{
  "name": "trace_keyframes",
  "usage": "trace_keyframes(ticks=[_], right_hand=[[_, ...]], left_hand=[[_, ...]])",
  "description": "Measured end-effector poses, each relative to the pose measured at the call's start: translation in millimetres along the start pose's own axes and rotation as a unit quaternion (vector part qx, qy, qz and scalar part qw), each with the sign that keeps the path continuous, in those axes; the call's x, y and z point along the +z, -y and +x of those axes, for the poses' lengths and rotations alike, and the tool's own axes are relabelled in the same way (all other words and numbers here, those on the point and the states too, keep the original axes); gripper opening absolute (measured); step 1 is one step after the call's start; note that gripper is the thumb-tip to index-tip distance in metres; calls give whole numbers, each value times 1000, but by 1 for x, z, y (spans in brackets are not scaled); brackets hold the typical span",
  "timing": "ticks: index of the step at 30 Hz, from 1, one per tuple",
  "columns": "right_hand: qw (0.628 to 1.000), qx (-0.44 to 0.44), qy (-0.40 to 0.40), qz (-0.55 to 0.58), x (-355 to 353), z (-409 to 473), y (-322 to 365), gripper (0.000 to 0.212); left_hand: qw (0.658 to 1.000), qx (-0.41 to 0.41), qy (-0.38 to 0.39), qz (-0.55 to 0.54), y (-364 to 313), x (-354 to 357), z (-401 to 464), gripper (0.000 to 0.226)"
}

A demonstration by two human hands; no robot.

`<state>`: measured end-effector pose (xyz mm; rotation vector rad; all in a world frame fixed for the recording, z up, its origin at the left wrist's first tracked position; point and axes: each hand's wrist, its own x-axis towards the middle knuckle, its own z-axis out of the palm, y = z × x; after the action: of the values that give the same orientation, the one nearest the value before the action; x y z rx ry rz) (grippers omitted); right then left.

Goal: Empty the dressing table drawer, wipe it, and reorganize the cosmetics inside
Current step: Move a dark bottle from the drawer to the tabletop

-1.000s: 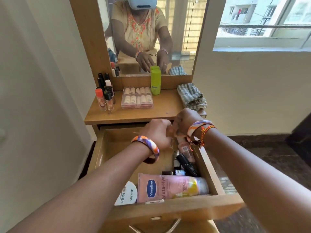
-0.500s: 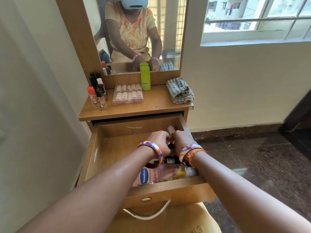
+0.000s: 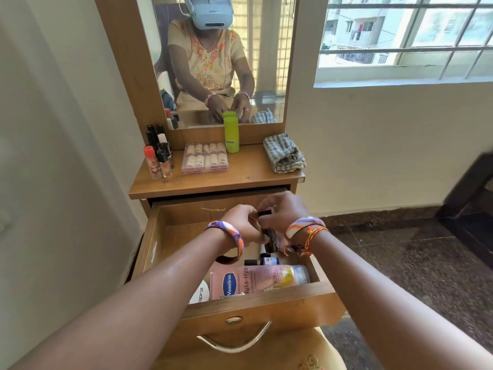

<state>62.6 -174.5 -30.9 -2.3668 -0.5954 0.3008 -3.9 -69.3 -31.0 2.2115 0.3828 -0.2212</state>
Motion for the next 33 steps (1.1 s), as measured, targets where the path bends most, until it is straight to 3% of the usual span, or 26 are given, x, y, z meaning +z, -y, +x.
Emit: trace_keyframes(ticks=[5,10,19,26,33], right_hand=[[990,-10,-17,142,-6,6,11,34],[972,-55,25,226,-3,6,14,43],[979,-58,50,191,14,7,9,40],[965,-56,8,255,23,14,10,23],[974,-61,-57,212,13,30,20,26]], left_hand=[[991,19,-48,-125,4,-10,-4,28],[975,27,-108,-194,20,-22,-4,24],[961,65,-170,-207,20,-30,-9,27],[950,72,-202,-227,15,-36,-3,26],[949,96,-268,-138,6,-56,16,36]])
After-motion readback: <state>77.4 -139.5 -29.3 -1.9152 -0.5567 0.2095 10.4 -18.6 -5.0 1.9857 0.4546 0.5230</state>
